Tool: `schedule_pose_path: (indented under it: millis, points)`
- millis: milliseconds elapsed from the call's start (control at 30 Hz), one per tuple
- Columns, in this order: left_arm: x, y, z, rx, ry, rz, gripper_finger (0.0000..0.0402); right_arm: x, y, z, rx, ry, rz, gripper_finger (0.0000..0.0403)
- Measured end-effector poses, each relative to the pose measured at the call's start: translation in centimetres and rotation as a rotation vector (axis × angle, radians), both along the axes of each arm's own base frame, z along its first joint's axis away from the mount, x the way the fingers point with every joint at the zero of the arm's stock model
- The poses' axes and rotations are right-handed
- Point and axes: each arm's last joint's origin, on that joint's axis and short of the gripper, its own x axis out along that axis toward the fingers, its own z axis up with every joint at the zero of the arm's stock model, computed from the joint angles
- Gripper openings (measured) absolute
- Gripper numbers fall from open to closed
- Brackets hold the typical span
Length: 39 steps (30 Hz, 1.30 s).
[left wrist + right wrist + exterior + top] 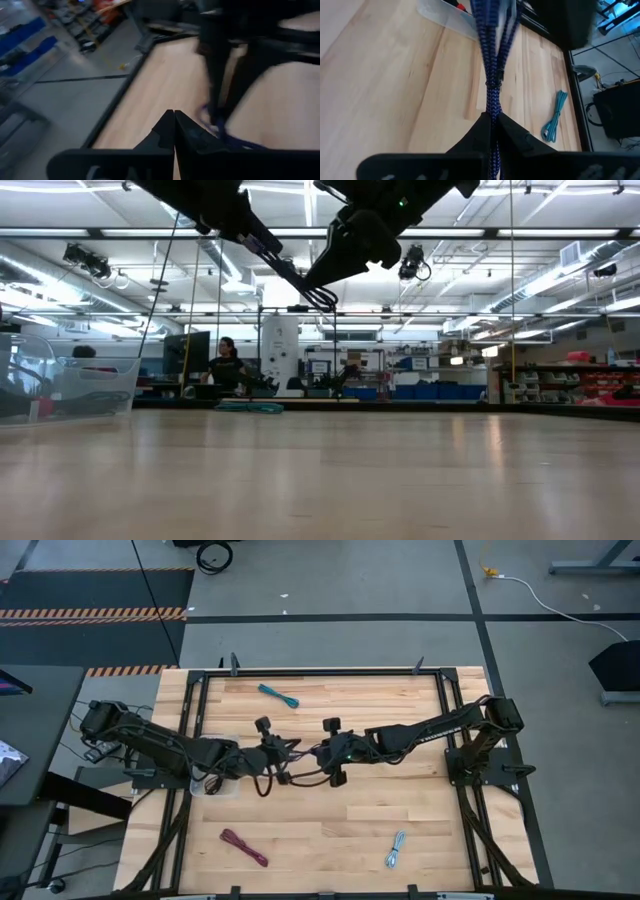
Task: Pick and place USB-C Cables
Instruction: Put the purple black charger cable into the transparent bin
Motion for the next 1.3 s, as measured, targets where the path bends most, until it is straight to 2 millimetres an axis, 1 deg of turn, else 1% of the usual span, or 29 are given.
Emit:
schedule_pose_path:
  millis: [67, 167, 333, 533, 633, 700, 800, 933, 1167, 1300]
  points:
    - [-0.3, -0.2, 0.0, -0.011, 0.012, -0.022, 0.0007, 0.0, -0.1, -0.1, 0.005, 0.006, -0.007, 0.0023]
    - [-0.6, -0.3, -0.2, 0.011, 0.033, 0.025, 0.0035, -0.1, -0.3, -0.2, 0.016, 0.017, -0.022, 0.0023]
    - [-1.1, -0.6, -0.6, 0.056, 0.063, 0.097, 0.0112, -0.2, -0.8, -0.3, 0.015, 0.03, -0.04, 0.0023]
    - [-1.3, -1.2, -0.6, 0.057, 0.058, 0.081, 0.0215, -0.3, -1.9, -0.5, 0.03, 0.044, -0.113, 0.0022]
    - [-1.3, -1.4, -0.6, 0.059, 0.061, 0.075, 0.0253, -0.4, -2.6, -0.5, 0.022, 0.049, -0.148, 0.0021]
    - [-1.4, -1.3, -0.6, 0.076, 0.063, 0.097, 0.0271, -0.4, -2.8, -0.5, 0.006, 0.048, -0.166, 0.002]
    - [-1.5, -1.2, -0.6, 0.088, 0.068, 0.115, 0.0285, -0.4, -2.9, -0.4, -0.047, 0.047, -0.204, 0.002]
    - [-1.5, -1.2, -0.8, 0.055, 0.073, 0.097, 0.0288, -0.2, -2.9, -0.2, -0.054, 0.013, -0.202, 0.0019]
    - [-1.2, -0.5, -0.9, 0.019, 0.071, 0.101, 0.0288, 0.6, -0.7, 1.1, -0.066, -0.132, -0.095, 0.0019]
    - [-1.1, -0.5, -0.8, 0.018, 0.064, 0.101, 0.0288, 0.6, -0.1, 1.2, -0.088, -0.128, -0.064, 0.0019]
